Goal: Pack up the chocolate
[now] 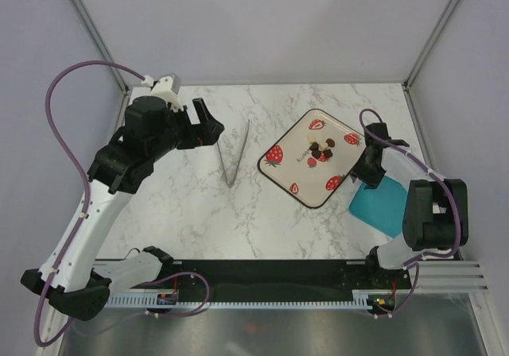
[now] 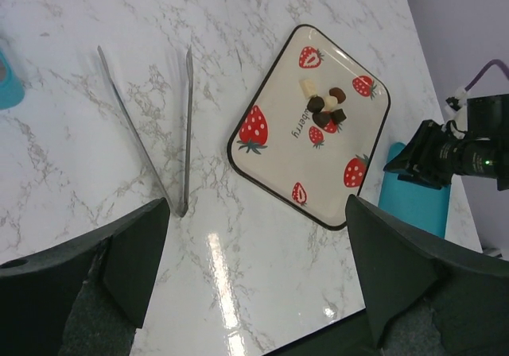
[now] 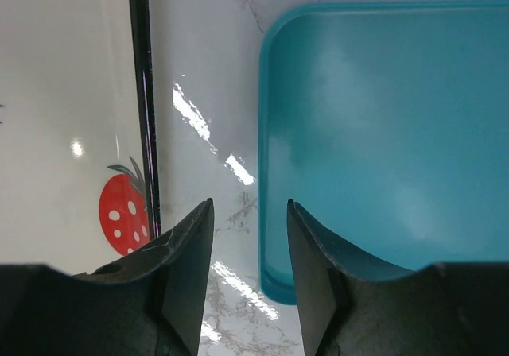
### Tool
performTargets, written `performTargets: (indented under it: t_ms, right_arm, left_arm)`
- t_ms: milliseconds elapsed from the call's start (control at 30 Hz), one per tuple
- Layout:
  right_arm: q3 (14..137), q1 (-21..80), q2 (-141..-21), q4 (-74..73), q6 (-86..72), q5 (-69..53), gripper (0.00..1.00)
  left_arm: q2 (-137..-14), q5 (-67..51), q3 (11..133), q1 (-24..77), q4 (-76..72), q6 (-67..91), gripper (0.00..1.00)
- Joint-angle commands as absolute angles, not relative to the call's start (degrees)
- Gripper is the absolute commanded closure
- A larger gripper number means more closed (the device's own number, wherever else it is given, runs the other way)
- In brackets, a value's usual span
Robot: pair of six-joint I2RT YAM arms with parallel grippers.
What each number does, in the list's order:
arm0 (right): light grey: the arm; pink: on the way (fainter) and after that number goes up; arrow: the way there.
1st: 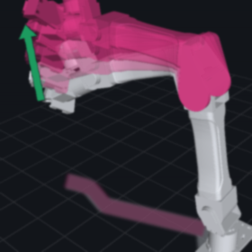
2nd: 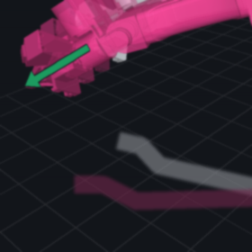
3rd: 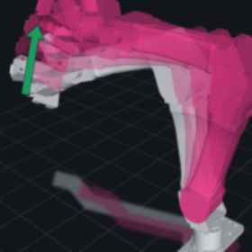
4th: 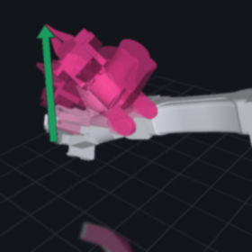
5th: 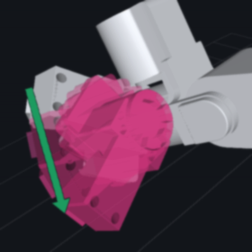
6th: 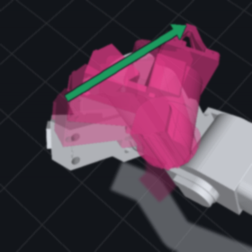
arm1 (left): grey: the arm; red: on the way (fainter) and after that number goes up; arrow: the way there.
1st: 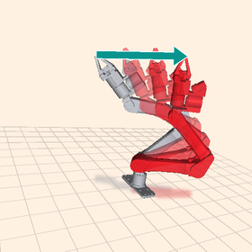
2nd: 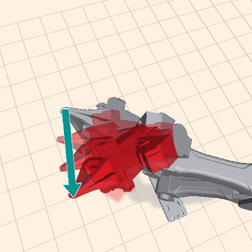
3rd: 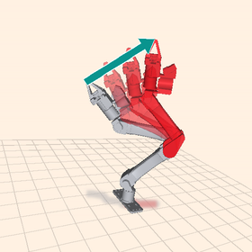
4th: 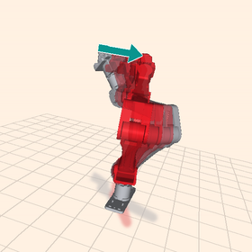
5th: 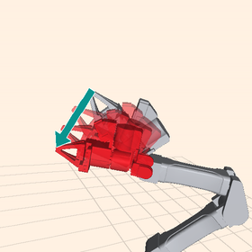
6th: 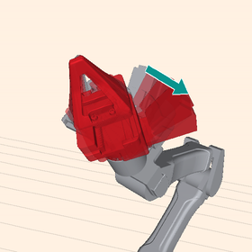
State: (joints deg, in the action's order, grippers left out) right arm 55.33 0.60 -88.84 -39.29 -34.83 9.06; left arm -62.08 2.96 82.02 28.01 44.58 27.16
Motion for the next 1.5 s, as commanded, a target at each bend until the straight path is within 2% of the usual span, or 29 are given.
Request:
performTargets:
  t_ms: [0,500,600,667,700,733,800,833,1000,1200,1300,1467]
  right_arm:
    - [53.62,0.35,-88.77,-34.11,-33.31,7.38,0.50]
    - [52.03,-2.29,-94.65,-29.01,-33.31,5.89,0.54]
    - [52.99,-2.29,-97.11,-28.04,-33.22,5.27,0.62]
    - [54.13,-2.29,-99.14,-28.65,-32.44,4.49,0.71]
    - [58.14,-2.20,-99.92,-31.87,-30.69,4.57,0.87]
    - [58.18,-2.20,-99.93,-31.90,-30.67,4.57,0.87]
    - [62.30,-2.29,-99.50,-34.70,-28.92,6.67,0.98]
    - [63.97,-2.29,-99.32,-38.72,-28.66,7.98,1.00]
    - [76.01,-2.28,-96.07,-48.40,-28.91,8.71,1.00]
    - [91.65,-0.79,-95.80,-51.42,-28.22,0.82,1.00]
    - [96.05,-0.26,-95.89,-47.92,-28.21,-5.94,1.00]
    - [104.49,2.55,-98.60,-40.44,-29.26,-10.45,1.00]
  left_arm:
    - [-62.22,4.05,87.18,27.86,43.33,23.39,0.00]
    - [-59.50,11.86,84.55,27.86,42.36,21.89,0.00]
    - [-60.81,15.46,84.64,27.77,42.01,21.10,0.00]
    - [-62.13,16.87,85.77,27.77,41.84,19.70,0.00]
    - [-65.36,17.92,86.91,27.77,41.75,18.38,0.00]
    - [-65.39,17.93,87.18,27.77,41.75,18.37,0.00]
    - [-67.40,19.15,87.54,27.77,41.40,18.37,0.00]
    - [-67.93,20.55,87.97,27.77,41.14,18.80,0.00]
    - [-71.98,22.94,90.44,27.77,40.87,19.86,0.00]
    - [-75.32,22.15,90.88,27.86,38.94,21.18,0.00]
    - [-76.38,16.03,90.35,27.86,37.97,21.27,0.00]
    - [-79.27,4.94,90.87,28.12,36.74,24.87,0.01]
